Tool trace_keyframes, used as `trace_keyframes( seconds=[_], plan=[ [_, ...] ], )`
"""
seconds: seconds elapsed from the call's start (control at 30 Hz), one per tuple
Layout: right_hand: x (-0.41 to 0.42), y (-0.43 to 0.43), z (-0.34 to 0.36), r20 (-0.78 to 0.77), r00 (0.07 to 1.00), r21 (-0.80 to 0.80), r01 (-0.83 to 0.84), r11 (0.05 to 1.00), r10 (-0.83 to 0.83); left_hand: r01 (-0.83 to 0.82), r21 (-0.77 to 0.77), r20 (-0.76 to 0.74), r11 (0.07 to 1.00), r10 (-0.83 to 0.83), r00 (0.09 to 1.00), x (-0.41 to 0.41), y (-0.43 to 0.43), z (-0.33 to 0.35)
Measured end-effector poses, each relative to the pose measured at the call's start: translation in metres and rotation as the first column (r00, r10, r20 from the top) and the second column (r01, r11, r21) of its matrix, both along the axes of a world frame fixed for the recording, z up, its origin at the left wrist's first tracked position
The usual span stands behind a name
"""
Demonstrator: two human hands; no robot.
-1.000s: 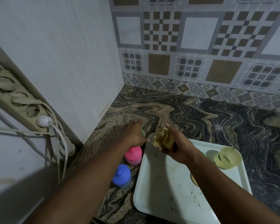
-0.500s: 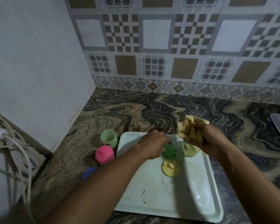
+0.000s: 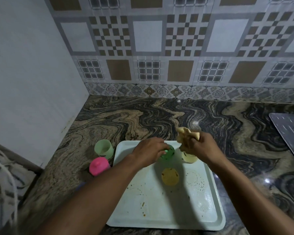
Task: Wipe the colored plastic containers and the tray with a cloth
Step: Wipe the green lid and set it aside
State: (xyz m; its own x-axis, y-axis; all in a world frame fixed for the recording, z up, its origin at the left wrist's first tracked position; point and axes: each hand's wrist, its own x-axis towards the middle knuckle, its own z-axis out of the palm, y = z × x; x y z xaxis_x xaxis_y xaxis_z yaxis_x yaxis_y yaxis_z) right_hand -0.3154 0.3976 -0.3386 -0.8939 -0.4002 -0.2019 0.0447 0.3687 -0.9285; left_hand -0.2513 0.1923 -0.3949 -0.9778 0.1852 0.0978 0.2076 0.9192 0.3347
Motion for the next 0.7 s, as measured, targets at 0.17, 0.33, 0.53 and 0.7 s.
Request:
trace_keyframes(
  seconds=[0.17, 0.33, 0.53, 0.7],
  plan=[
    [0.003, -0.029, -0.011, -0.426, 0.903, 0.205, 0.033, 0.978, 0.059, 0.002, 0.087, -0.229, 0.996, 0.018, 0.973, 0.009, -0.02, 0.016],
    [0.019, -0.048, -0.023, -0.635, 0.725, 0.217, -0.164, 0.962, 0.266, -0.017, 0.11, -0.351, 0.994, 0.055, 0.935, 0.019, -0.034, 0.028],
    [0.021, -0.042, -0.021, -0.689, 0.543, 0.382, -0.291, 0.877, 0.48, -0.078, 0.088, -0.356, 0.993, 0.104, 0.929, 0.041, -0.052, 0.016],
    [0.006, -0.054, -0.012, -0.521, 0.854, 0.036, 0.0, 0.999, 0.018, -0.096, 0.133, -0.414, 0.987, 0.143, 0.899, 0.041, -0.058, 0.027]
  ],
)
